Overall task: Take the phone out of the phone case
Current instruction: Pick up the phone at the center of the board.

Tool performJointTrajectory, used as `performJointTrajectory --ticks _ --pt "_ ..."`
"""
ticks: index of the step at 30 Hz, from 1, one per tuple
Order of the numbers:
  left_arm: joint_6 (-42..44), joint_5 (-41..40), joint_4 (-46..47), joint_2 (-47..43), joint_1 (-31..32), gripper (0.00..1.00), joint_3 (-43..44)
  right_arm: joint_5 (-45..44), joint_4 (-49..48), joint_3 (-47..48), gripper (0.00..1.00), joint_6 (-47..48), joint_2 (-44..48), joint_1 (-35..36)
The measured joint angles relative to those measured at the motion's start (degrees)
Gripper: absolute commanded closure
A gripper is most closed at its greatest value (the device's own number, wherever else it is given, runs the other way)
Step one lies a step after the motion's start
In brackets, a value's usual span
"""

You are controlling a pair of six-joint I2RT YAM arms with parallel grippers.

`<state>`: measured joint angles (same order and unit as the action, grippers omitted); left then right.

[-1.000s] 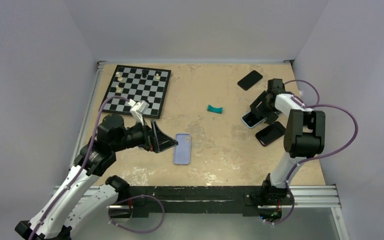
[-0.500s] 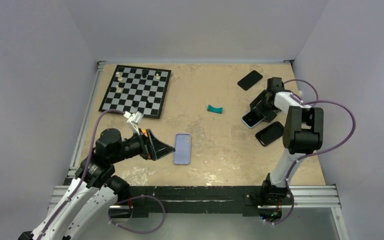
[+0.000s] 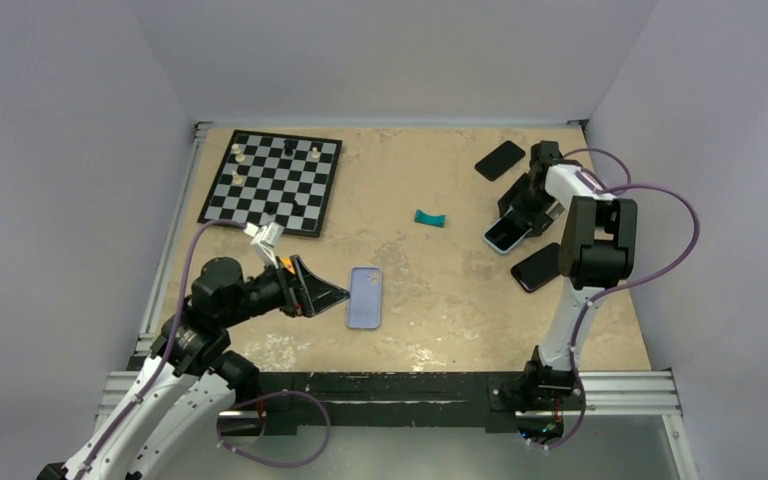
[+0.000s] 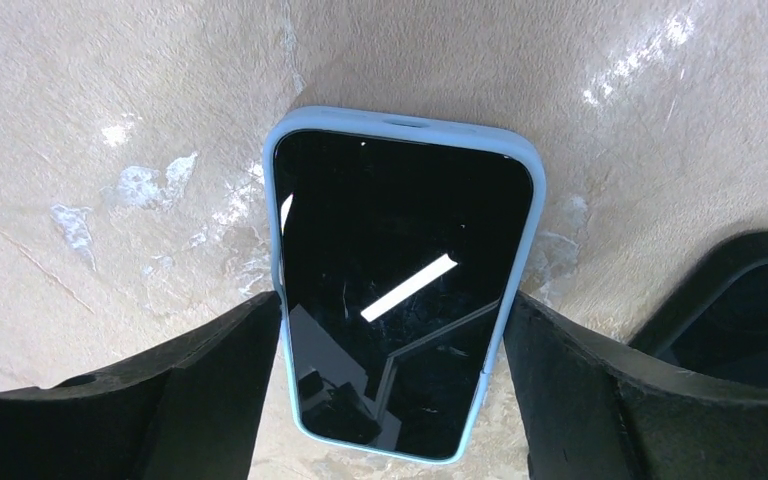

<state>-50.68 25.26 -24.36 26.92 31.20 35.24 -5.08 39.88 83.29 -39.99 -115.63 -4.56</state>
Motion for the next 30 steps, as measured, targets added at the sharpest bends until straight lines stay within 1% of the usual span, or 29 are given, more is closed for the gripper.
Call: performJointTrajectory --ticks 10,13,16,17,18,19,21,22,24,30 --pt "-0.79 -0.17 0.15 -2.67 0.0 0.0 0.33 -0.28 5.27 5.11 0.16 1.64 -3.37 0.04" --pt "-0.76 -0.17 0.37 -3.32 0.0 0.0 0.39 -0.48 6.29 6.1 0.18 1.77 -4.02 0.07" --pt "-0.74 -0.15 0.44 -3.17 0.0 0.0 0.79 -0.74 6.47 6.21 0.27 1.95 -4.11 0.17" --pt "-0.72 -0.15 0.46 -3.04 0.0 0.0 0.98 -0.79 6.21 5.92 0.32 2.12 -4.0 0.17" --pt "-0.7 -0.15 0.61 -2.91 0.0 0.0 1.09 -0.81 5.35 4.96 0.42 2.32 -3.37 0.17" --pt "-0.7 -0.13 0.74 -2.75 0.0 0.0 1.22 -0.72 4.02 3.61 0.54 2.73 -2.43 0.15" --pt "-0.66 -0.13 0.85 -2.6 0.0 0.0 1.31 -0.37 -0.5 -1.51 0.73 4.0 1.03 0.15" --pt "-0.61 -0.13 0.83 -2.6 0.0 0.0 1.31 0.04 -2.58 -4.22 0.84 4.87 2.86 0.13" --pt "-0.57 -0.13 0.83 -2.6 0.0 0.0 1.31 1.16 -5.97 -8.55 1.0 5.99 5.79 0.02" --pt "-0.55 -0.17 0.98 -1.7 0.0 0.0 1.31 6.64 -14.93 -16.74 1.0 8.07 11.43 -0.24"
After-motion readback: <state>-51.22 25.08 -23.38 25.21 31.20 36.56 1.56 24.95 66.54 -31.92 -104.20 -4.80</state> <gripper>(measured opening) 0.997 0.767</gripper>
